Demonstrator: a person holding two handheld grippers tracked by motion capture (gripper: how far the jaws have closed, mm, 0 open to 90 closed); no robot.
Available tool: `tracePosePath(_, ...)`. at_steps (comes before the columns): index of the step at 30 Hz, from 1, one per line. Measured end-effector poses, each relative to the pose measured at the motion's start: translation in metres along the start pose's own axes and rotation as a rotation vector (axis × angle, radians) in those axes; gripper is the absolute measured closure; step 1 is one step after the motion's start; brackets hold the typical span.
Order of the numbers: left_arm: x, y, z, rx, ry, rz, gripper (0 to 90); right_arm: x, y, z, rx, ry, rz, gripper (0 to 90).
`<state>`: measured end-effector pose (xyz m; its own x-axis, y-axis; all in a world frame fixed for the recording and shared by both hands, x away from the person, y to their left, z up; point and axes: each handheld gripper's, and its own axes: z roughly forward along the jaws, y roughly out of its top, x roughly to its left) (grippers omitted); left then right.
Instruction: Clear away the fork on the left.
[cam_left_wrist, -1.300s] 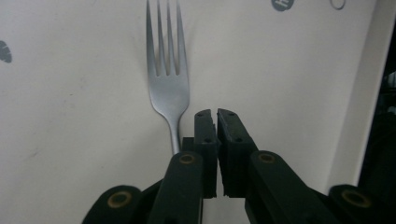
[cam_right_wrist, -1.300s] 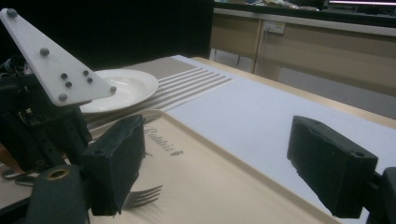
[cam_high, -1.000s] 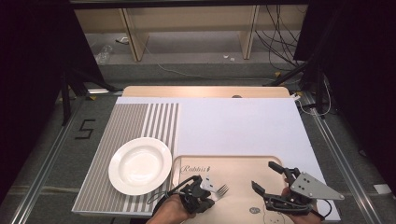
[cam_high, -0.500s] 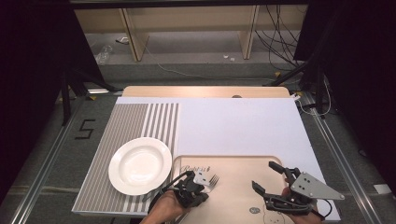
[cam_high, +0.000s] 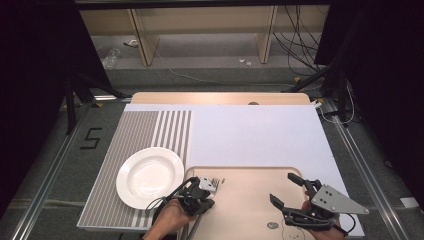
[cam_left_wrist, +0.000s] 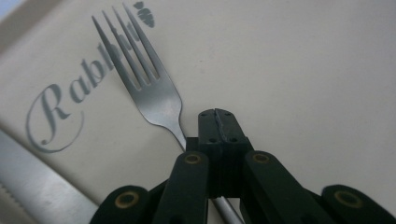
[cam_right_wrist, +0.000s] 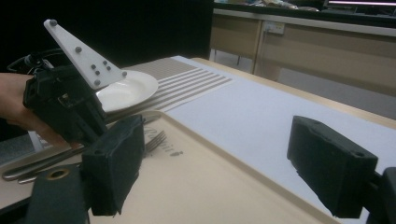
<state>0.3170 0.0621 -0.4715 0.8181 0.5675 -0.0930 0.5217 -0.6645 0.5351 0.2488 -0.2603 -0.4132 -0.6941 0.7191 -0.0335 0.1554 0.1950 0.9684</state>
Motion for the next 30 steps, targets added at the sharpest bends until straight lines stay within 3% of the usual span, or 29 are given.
tracePosePath(5, 0.005, -0.001, -0.004, 0.004, 0.037, -0.011, 89.6, 0.0, 0.0, 0.0, -0.002, 0.0, 0.002, 19.9)
tracePosePath(15, 0.014, -0.004, -0.006, 0.02, 0.073, -0.025, 89.6, 0.0, 0.0, 0.0, -0.001, 0.0, 0.001, 19.9)
tracePosePath(30, 0.023, -0.008, -0.01, 0.028, 0.101, -0.057, 89.5, 0.0, 0.0, 0.0, -0.005, 0.001, 0.001, 19.9)
